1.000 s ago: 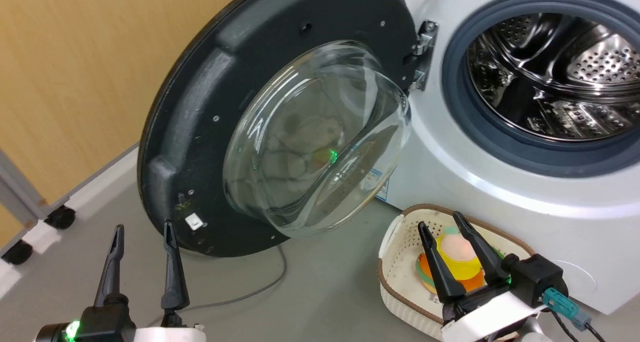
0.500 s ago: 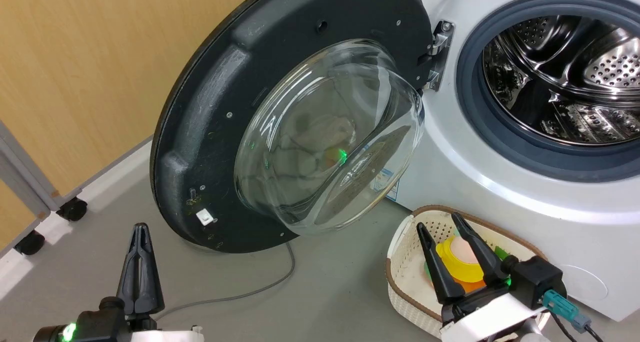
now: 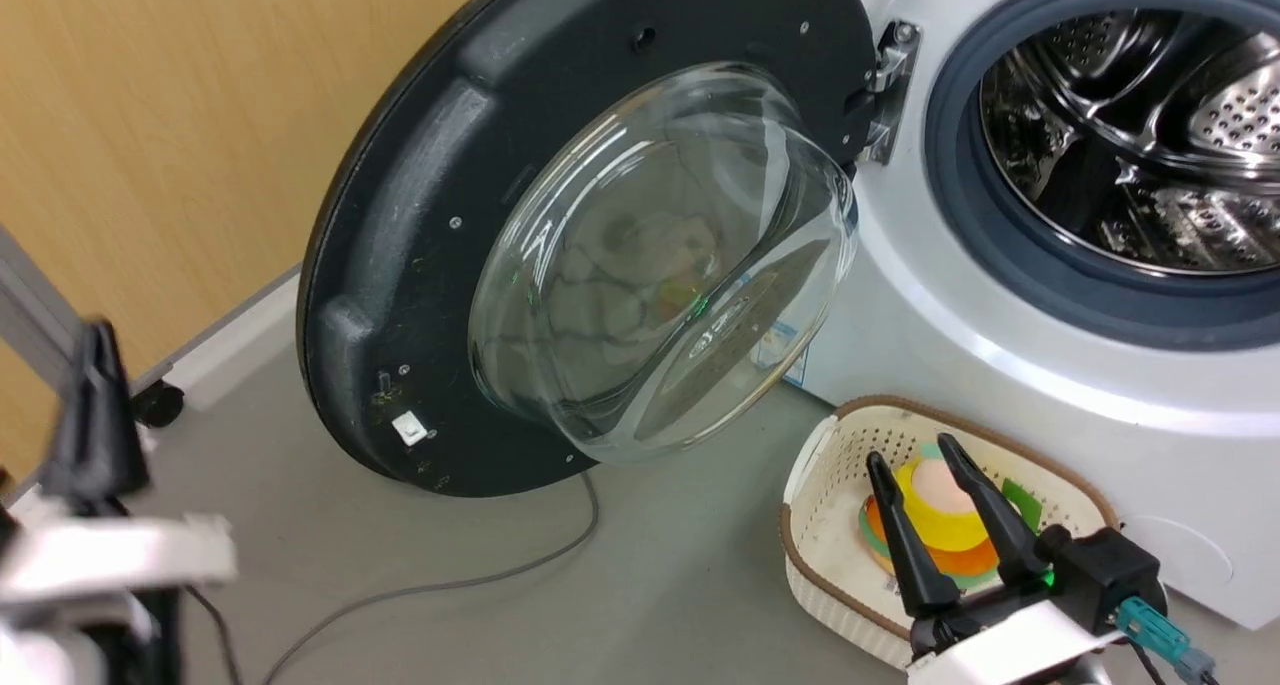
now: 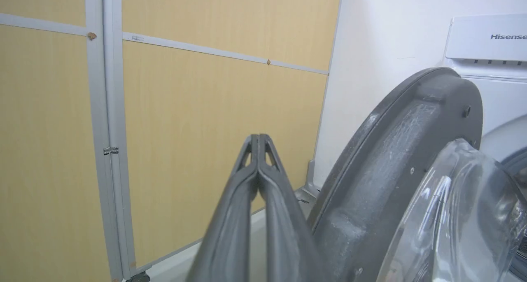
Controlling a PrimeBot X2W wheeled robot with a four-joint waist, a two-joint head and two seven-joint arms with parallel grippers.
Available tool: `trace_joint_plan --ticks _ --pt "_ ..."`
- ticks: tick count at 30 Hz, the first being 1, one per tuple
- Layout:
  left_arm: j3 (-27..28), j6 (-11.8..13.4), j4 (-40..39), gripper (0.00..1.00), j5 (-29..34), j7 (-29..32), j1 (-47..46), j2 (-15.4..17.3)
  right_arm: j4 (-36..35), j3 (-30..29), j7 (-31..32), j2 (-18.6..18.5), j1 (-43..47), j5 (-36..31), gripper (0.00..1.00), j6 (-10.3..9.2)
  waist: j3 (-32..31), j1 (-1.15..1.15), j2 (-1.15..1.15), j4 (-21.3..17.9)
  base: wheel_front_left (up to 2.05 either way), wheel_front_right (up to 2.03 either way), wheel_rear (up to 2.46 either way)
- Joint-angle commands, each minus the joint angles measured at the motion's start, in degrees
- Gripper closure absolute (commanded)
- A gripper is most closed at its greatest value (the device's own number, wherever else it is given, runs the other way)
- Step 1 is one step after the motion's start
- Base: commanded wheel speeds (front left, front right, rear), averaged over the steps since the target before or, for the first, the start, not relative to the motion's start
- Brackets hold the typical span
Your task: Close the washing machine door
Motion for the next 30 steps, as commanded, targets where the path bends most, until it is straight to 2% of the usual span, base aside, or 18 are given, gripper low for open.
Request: trace_joint_plan --ticks 1,3,6,11,17,23,30 --pt "0.6 -1.1 2.0 1.0 -1.3 1.8 -3.1 2.2 -0.3 -0.5 -0.2 0.1 0.9 -0.3 0.0 0.05 0.5 0.0 0.0 0.0 0.0 0.0 0.0" --pt "1.5 -1.9 5.3 1.0 -5.1 4.6 -7.0 3.4 -0.6 -0.8 -0.2 0.2 1.2 -0.6 0.0 0.05 0.8 0.0 0.0 -0.1 0.0 0.0 0.0" --pt "4.2 -2.2 11.1 1.0 -13.6 9.8 -12.9 3.0 -1.3 -1.7 -0.2 0.5 1.8 -1.1 0.0 0.05 1.2 0.0 0.0 -0.2 0.0 0.0 0.0" --pt "10.2 0.2 21.3 1.0 -27.0 19.0 -21.1 2.2 -2.2 -2.2 -0.1 0.9 2.3 -1.7 0.0 0.05 2.0 0.0 0.0 -1.3 0.0 0.0 0.0" --pt "14.9 3.0 30.5 1.0 -37.4 27.2 -27.2 1.8 -2.9 -2.7 0.3 0.5 1.8 -2.1 0.0 0.05 3.0 0.0 0.0 -2.7 0.0 0.0 0.0" --pt "15.1 3.9 34.5 1.0 -43.0 35.2 -29.1 0.5 -3.3 -2.9 0.5 0.3 1.6 -2.0 0.0 0.05 3.5 0.0 0.0 -3.2 0.0 0.0 0.0" --pt "12.5 2.3 34.0 1.0 -45.5 42.8 -27.2 -1.0 -3.0 -3.2 0.5 0.5 1.6 -1.9 0.0 0.05 3.1 0.0 0.0 -3.6 0.0 0.0 0.0"
